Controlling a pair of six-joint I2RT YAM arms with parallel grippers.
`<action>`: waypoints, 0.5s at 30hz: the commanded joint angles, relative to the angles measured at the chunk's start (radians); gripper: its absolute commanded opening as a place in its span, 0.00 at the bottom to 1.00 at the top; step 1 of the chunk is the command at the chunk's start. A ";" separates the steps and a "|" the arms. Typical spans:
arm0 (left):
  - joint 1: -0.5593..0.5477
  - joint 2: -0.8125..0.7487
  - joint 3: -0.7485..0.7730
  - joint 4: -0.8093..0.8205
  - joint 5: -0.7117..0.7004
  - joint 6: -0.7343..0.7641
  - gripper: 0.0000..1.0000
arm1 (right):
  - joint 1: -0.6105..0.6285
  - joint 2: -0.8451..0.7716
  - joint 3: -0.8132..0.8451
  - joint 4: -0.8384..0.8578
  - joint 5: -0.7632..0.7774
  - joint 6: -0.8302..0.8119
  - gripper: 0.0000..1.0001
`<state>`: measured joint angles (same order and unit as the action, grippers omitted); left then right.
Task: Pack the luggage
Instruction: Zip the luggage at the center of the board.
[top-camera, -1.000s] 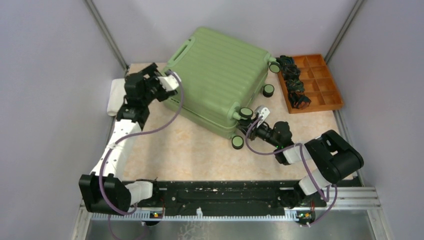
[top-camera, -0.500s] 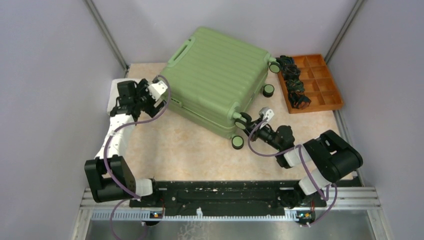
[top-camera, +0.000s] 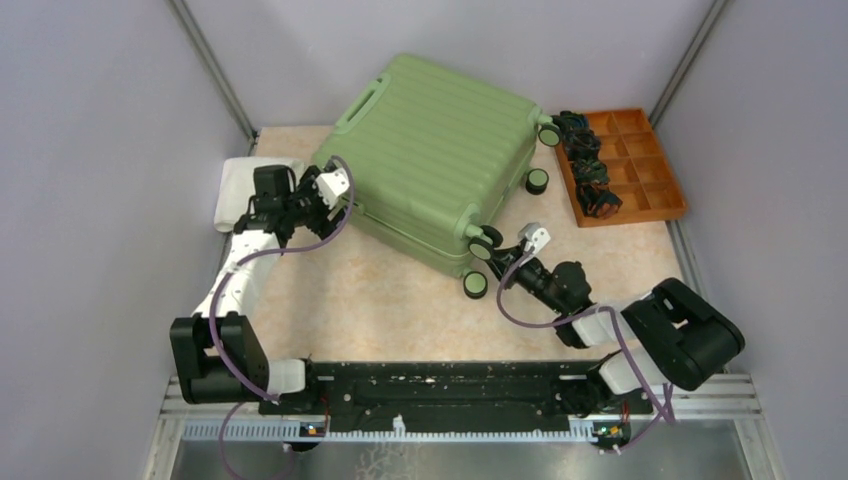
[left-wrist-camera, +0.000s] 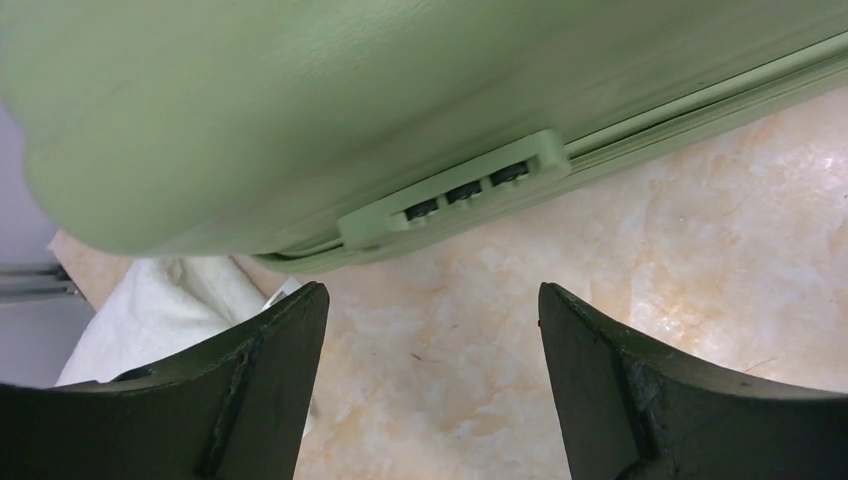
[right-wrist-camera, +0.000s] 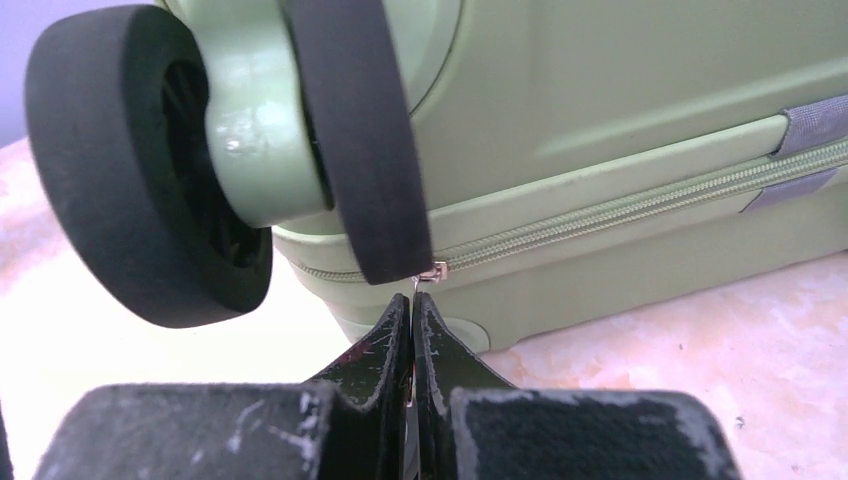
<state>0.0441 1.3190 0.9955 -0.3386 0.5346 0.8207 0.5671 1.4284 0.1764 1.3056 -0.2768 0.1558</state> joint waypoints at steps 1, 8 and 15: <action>-0.039 -0.035 -0.021 0.027 0.044 -0.009 0.83 | 0.087 -0.072 0.000 -0.012 -0.005 -0.062 0.00; -0.094 -0.050 -0.002 0.019 0.038 -0.031 0.81 | 0.112 -0.067 -0.004 -0.013 0.033 -0.075 0.00; -0.186 -0.079 -0.047 0.039 -0.035 0.032 0.75 | 0.194 -0.052 -0.020 0.039 0.075 -0.057 0.00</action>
<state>-0.0914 1.2797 0.9730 -0.3367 0.5148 0.8200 0.6758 1.3869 0.1741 1.2446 -0.1131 0.0700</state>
